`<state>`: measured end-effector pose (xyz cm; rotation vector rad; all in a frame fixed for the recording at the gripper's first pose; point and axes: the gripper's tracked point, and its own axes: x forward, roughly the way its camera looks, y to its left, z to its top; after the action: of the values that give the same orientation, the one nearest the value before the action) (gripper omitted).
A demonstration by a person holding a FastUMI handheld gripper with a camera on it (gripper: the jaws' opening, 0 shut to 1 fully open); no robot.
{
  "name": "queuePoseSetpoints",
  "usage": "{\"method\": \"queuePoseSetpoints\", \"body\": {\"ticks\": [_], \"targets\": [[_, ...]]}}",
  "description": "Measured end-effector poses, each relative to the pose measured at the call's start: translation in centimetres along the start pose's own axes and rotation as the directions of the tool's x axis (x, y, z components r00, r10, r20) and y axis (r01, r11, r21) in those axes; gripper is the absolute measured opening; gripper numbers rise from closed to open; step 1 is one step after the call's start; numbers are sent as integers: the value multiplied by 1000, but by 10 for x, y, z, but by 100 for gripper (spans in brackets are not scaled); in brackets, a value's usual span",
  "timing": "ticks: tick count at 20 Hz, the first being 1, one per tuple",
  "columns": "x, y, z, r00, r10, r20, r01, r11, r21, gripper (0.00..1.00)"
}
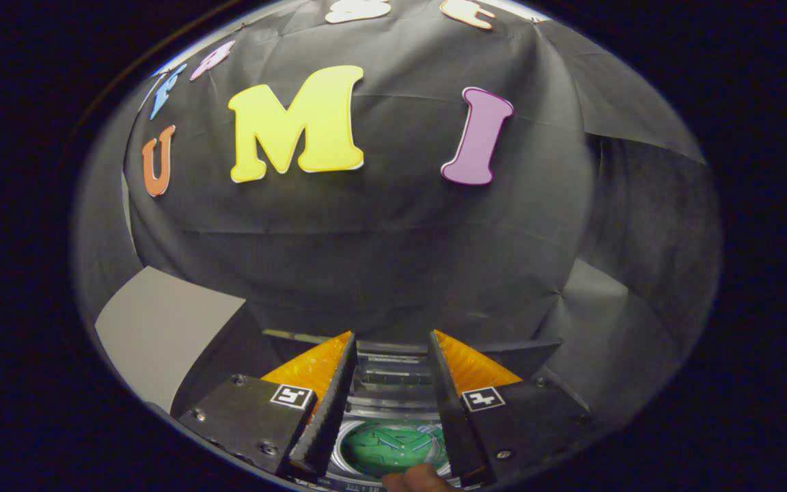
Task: Put the clothes into the washing machine and then close the washing machine lid.
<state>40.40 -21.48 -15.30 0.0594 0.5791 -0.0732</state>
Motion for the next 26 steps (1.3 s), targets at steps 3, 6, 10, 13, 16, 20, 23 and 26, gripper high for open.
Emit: {"method": "queuePoseSetpoints", "body": {"ticks": [3,6,10,13,16,20,23,26], "targets": [[28,1,12,999,29,32,-31,998,49,66],[56,-4,9,1000,26,-6,-26,997,68,66],[86,-6,-1,998,16,-53,-12,996,84,66],[102,-5,-10,996,15,-87,-6,995,99,66],[113,-1,-18,994,18,-108,-7,995,103,66],[119,-1,-25,993,-4,-122,12,998,61,66],[118,1,-24,993,-4,-121,10,999,53,81],[117,1,-28,992,-10,-122,16,999,46,81]]}}
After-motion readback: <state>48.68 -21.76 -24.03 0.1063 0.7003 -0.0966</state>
